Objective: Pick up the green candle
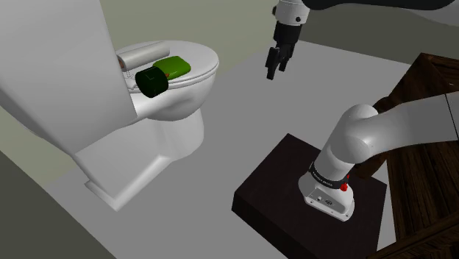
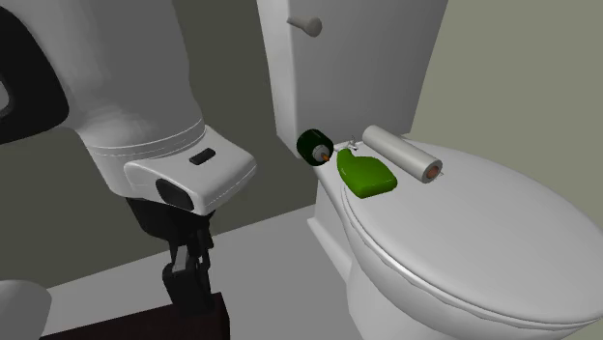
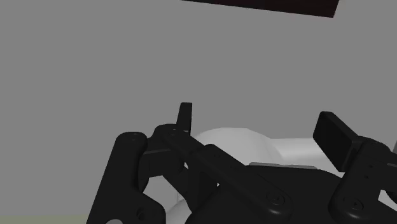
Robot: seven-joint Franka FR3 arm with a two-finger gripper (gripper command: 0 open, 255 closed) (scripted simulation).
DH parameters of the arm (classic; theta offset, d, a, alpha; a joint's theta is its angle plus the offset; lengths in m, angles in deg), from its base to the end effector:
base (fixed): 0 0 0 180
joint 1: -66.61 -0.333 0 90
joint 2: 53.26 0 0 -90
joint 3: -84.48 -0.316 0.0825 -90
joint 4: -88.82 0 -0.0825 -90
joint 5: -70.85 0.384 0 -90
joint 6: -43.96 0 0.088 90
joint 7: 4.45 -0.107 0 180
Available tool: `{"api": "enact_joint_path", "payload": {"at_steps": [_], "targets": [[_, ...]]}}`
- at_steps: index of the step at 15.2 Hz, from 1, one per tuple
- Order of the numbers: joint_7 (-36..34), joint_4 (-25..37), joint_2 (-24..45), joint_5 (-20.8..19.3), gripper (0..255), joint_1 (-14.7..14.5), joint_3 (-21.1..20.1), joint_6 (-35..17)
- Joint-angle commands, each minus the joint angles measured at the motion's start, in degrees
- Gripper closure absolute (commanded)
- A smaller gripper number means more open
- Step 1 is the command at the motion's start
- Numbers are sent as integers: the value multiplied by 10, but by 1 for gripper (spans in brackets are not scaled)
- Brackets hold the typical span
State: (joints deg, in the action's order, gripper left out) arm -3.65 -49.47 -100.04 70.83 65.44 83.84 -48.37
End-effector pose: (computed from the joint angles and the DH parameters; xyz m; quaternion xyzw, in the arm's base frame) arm 0.3016 0.0104 0.5761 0.9997 0.0210 0.0072 0.0042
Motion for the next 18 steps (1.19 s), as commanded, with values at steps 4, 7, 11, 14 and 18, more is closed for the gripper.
{"api": "enact_joint_path", "payload": {"at_steps": [4, 7, 11, 14, 18], "targets": [[-34, 35, 46, 20, 0, -10, -30, -14], [-68, 75, 95, 35, 0, -17, -59, -26], [-112, 137, 164, 46, 0, -23, -96, -37], [-146, 191, 218, 48, 0, -26, -122, -42], [-193, 272, 295, 40, 0, -30, -156, -41]]}}
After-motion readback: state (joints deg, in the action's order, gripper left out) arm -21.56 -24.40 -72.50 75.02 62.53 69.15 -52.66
